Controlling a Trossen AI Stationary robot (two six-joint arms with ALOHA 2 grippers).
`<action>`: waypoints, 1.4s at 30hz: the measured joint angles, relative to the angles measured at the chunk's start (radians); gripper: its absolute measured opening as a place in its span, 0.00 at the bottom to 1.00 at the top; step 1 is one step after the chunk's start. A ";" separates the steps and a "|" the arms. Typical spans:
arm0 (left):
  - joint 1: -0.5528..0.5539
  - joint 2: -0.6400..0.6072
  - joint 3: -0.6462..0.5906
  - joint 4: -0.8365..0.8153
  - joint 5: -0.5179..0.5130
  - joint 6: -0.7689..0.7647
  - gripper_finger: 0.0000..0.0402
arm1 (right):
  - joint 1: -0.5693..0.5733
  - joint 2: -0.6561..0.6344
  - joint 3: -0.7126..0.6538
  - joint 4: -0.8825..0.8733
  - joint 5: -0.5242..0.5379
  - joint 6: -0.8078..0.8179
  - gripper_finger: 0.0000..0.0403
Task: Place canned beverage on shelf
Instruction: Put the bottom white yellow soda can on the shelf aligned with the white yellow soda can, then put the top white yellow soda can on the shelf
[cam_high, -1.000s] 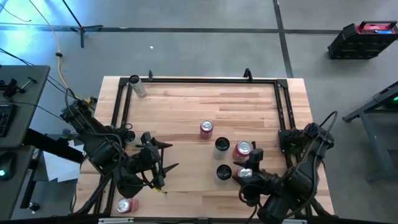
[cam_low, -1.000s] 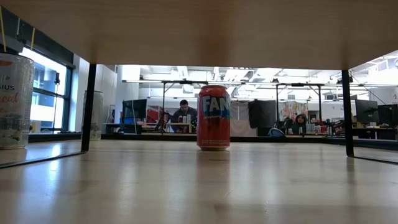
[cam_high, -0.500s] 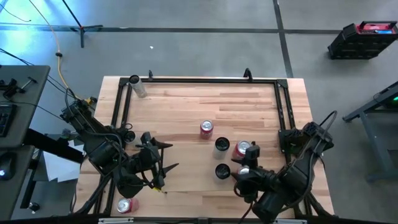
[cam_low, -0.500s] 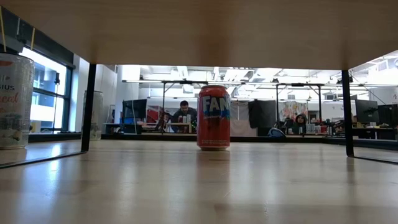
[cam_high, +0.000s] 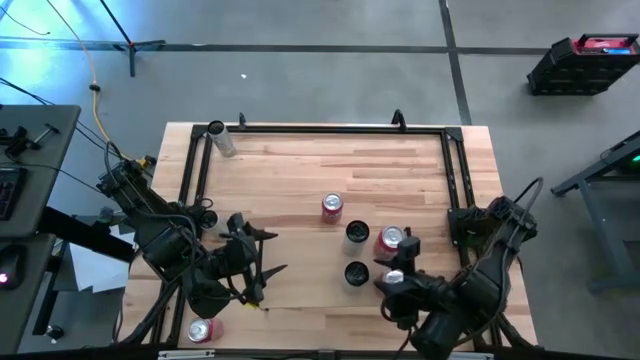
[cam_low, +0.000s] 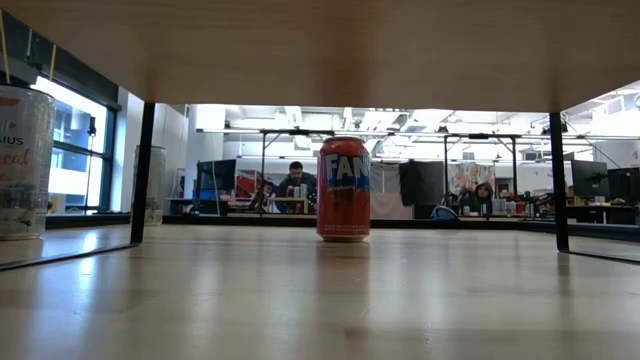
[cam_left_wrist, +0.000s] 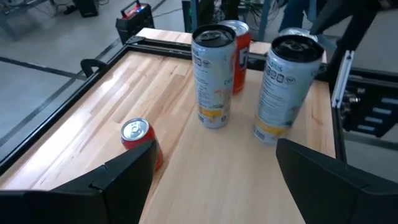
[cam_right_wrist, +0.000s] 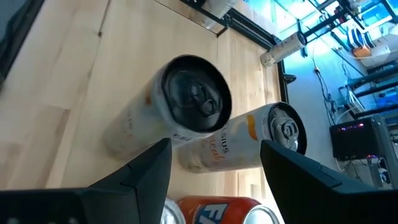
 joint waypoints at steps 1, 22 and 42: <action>0.000 0.000 0.000 0.000 0.001 0.009 0.80 | 0.004 -0.006 0.000 0.000 0.001 0.000 0.57; 0.047 -0.109 -0.016 -0.608 0.216 -0.420 0.80 | 0.137 -0.125 0.000 0.017 0.143 0.132 0.57; 0.078 -0.625 -0.393 -0.603 0.353 -0.303 0.80 | 0.147 -0.124 0.000 0.016 0.197 0.174 0.57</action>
